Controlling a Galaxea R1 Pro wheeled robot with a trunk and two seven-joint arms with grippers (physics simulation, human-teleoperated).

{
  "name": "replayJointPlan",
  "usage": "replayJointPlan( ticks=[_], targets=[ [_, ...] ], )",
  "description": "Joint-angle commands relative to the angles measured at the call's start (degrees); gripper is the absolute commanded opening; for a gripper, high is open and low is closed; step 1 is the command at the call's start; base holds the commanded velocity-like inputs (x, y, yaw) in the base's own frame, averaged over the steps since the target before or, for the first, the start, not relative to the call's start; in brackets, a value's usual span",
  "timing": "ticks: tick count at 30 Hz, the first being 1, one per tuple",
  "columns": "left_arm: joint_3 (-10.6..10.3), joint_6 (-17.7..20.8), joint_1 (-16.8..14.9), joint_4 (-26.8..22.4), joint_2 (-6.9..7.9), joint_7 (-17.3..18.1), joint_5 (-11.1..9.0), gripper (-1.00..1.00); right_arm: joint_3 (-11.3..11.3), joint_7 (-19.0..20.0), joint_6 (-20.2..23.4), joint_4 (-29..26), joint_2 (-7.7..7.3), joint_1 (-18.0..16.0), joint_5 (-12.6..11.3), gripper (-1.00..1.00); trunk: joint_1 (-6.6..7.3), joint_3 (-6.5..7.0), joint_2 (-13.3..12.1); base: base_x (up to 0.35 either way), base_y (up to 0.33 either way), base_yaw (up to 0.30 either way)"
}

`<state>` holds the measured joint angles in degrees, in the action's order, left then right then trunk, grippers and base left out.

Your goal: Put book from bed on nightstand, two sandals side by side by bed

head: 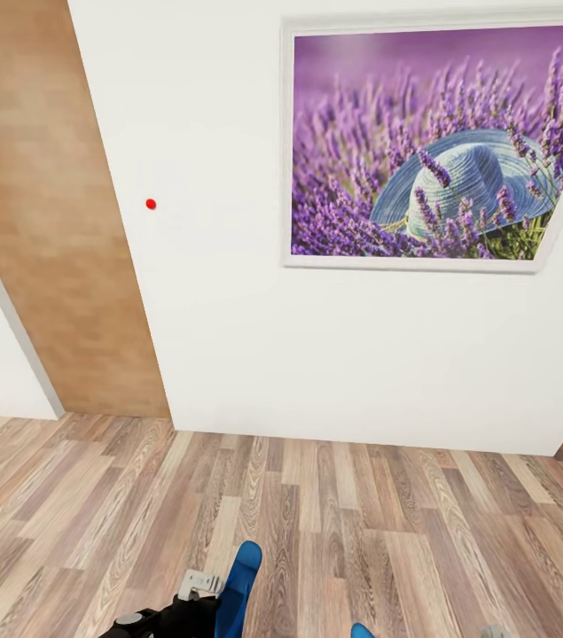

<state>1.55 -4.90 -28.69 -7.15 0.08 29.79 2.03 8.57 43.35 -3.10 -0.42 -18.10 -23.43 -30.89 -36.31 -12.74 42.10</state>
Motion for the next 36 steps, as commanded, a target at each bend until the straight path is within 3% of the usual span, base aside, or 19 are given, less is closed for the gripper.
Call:
replayJointPlan(
  ticks=[1, 18, 22, 24, 29, 33, 35, 36],
  targets=[
    [0.12, -0.38, -0.05, 0.05, 0.01, -0.15, 0.31, -1.00, 0.48, 0.15, -0.32, 0.07, -0.01, -0.05, -0.30, 1.00, -0.24, -0.27, 0.48, 0.000, 0.000, 0.000],
    [0.27, -0.30, -0.05, -0.09, 0.06, -0.09, 0.14, -1.00, 0.48, 0.15, -0.32, 0.07, 0.00, -0.04, -0.28, 1.00, -3.97, -3.32, 7.30, 0.000, 0.000, 0.000],
    [0.54, 0.38, -0.15, -2.16, 0.29, 0.35, -0.10, -1.00, 0.48, 0.15, -0.32, 0.07, -0.03, -0.05, -0.30, 1.00, -4.85, -4.04, 8.91, 0.000, 0.000, 0.000],
    [0.56, 2.20, -0.23, -5.15, 0.32, 0.41, -0.20, -1.00, 0.48, 0.15, -0.32, 0.07, -0.03, -0.05, -0.32, 1.00, -5.29, -4.40, 9.71, 0.000, 0.000, 0.000],
    [0.56, 16.17, -0.28, -20.01, 0.22, 1.82, -0.34, -1.00, 0.45, 0.15, -0.32, 0.07, -0.07, -0.04, -0.46, 1.00, -6.39, -5.29, 11.71, 0.000, 0.000, 0.000],
    [0.64, 24.32, -0.27, -29.38, 0.47, 8.12, -0.79, -1.00, 0.42, 0.20, -0.29, 0.07, -0.08, -0.05, -0.57, 1.00, -7.27, -6.01, 13.32, 0.000, 0.000, 0.000],
    [0.70, 26.15, -0.27, -31.58, 1.07, 12.87, -2.10, -1.00, 0.40, 0.38, -0.25, 0.07, -0.09, -0.08, -0.63, 1.00, -7.71, -6.37, 14.12, 0.000, 0.000, 0.000],
    [0.71, 26.33, -0.26, -31.80, 1.28, 13.51, -2.40, -1.00, 0.40, 0.42, -0.25, 0.07, -0.09, -0.07, -0.64, 1.00, -7.93, -6.55, 14.52, 0.000, 0.000, 0.000]
  ],
)
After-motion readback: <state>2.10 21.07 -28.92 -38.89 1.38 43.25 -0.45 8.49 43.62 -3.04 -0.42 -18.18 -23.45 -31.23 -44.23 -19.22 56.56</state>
